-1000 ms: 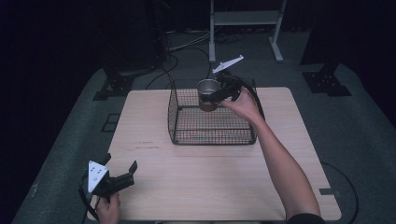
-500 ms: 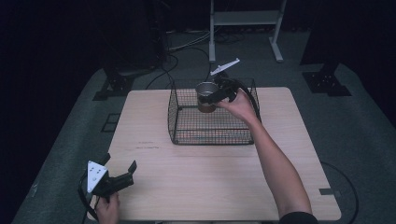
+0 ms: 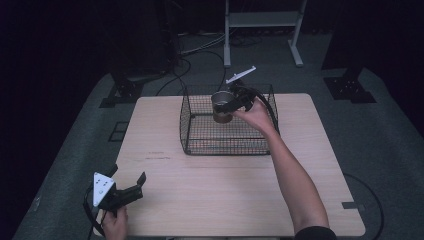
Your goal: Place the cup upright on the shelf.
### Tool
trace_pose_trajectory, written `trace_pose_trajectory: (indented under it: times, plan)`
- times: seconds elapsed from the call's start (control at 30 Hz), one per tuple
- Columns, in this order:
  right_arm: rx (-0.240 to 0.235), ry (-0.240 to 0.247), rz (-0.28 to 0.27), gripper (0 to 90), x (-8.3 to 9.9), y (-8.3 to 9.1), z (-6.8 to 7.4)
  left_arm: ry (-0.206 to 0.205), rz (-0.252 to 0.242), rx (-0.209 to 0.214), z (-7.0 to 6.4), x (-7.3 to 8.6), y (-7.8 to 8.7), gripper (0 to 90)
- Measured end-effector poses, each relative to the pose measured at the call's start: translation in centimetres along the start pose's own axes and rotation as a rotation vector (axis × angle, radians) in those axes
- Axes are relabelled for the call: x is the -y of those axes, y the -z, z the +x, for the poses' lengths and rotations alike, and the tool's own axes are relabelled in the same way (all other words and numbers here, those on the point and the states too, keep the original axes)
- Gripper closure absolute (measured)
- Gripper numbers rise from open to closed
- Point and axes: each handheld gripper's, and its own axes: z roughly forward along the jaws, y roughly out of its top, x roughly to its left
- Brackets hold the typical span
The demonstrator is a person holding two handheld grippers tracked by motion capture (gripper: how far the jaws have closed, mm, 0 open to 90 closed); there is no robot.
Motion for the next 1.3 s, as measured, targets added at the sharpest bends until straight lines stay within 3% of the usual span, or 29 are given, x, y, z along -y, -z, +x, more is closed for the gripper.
trace_pose_trajectory:
  times: [0.4,0.8,1.0,1.13,1.3]
  plan:
    - [0.0,-0.002,0.014,17.8,0.7,-0.8,-0.5,0.01,-0.002,-0.003,0.1,0.0,0.1,0.0]
    - [0.007,-0.029,0.062,17.7,1.9,-2.1,-1.8,0.007,-0.004,-0.001,0.2,0.0,0.1,0.0]
    - [0.002,-0.049,0.089,17.7,2.5,-2.9,-2.1,0.006,-0.002,-0.004,0.3,0.0,0.2,0.0]
    - [0.024,-0.045,0.133,17.7,2.8,-3.5,-2.3,0.003,-0.001,-0.001,0.2,0.1,0.1,0.0]
    - [0.02,-0.05,0.142,17.7,2.9,-3.9,-2.3,0.004,-0.001,-0.001,0.3,0.1,0.1,0.0]
